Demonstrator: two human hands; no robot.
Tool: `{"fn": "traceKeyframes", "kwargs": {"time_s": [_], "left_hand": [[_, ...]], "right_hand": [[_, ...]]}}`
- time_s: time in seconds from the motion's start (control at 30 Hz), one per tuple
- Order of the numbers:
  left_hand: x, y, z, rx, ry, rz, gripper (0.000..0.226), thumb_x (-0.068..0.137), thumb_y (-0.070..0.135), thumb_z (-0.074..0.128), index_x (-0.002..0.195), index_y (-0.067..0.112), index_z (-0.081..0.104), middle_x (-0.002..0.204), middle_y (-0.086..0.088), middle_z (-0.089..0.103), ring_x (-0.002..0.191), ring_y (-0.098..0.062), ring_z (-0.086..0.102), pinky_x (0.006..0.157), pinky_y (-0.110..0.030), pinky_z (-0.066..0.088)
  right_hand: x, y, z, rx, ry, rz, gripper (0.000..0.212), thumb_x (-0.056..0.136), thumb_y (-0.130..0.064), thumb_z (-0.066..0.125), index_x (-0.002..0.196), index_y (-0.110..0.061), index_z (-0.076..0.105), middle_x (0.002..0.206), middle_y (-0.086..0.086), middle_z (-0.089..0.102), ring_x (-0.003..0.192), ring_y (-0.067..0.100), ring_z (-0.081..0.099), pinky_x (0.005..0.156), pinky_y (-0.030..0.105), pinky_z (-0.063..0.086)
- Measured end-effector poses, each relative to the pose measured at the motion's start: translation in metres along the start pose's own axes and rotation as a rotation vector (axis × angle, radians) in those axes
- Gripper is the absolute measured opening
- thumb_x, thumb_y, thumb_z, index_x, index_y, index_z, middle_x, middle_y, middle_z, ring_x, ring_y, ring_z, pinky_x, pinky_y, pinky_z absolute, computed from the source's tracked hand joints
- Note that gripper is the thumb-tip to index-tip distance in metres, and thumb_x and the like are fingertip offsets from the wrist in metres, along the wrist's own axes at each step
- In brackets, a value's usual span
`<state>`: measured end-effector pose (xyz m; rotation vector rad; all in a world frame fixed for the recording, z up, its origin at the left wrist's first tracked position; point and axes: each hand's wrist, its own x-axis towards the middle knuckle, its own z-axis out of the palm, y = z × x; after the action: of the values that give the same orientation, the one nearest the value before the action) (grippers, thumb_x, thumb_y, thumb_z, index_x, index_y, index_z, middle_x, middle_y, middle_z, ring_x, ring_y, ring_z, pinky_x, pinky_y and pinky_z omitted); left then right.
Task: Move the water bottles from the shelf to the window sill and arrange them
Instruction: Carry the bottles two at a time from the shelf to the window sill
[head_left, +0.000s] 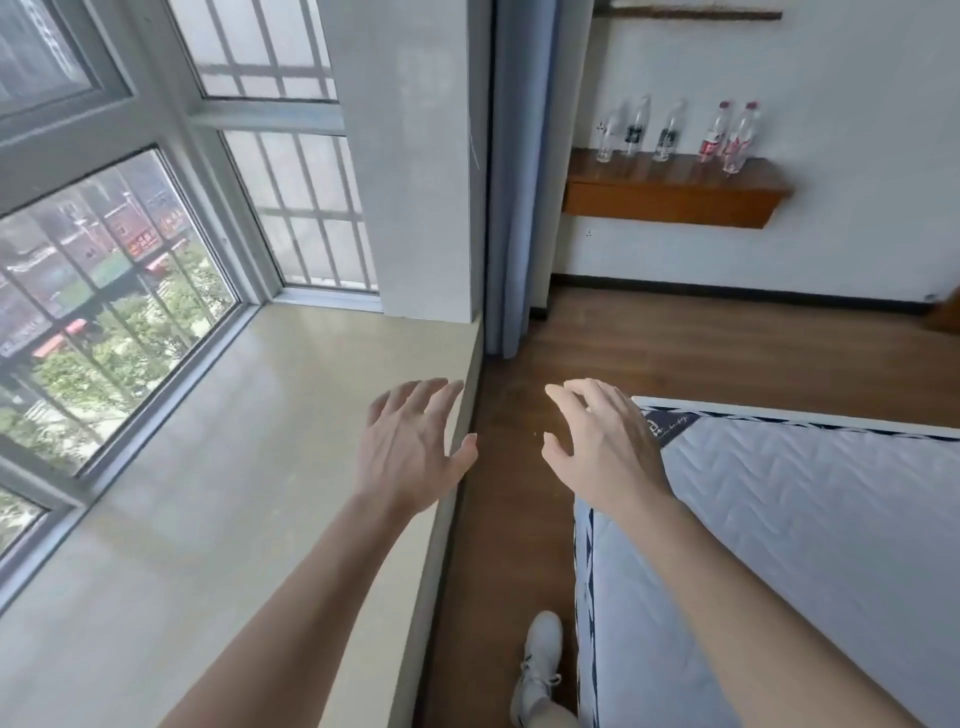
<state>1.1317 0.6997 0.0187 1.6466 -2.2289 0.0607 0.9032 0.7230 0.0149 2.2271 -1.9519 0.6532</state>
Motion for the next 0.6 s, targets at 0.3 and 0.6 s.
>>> {"fn": "traceKeyframes", "kwargs": {"time_s": [0.3,0.6], "left_hand": [[0.138,0.031,0.052,-0.012,-0.016,0.085,0.061,0.081,0.052,0.052,0.135,0.023,0.055,0.133,0.003,0.06,0.121,-0.026,0.055,0.102,-0.042,0.04],[0.297,0.062,0.104,0.003,-0.003,0.121,0.058,0.081,0.051,0.055,0.133,0.024,0.055,0.13,0.006,0.061,0.118,-0.023,0.057,0.1,-0.041,0.043]], "right_hand": [[0.086,0.095,0.037,0.006,0.027,0.061,0.041,0.082,-0.029,0.062,0.12,-0.012,0.064,0.115,0.005,0.062,0.109,0.029,0.059,0.096,0.044,0.049],[0.219,0.182,0.066,0.015,0.007,0.081,0.041,0.084,-0.03,0.061,0.123,-0.016,0.062,0.12,0.003,0.061,0.113,0.025,0.057,0.099,0.04,0.048]]}}
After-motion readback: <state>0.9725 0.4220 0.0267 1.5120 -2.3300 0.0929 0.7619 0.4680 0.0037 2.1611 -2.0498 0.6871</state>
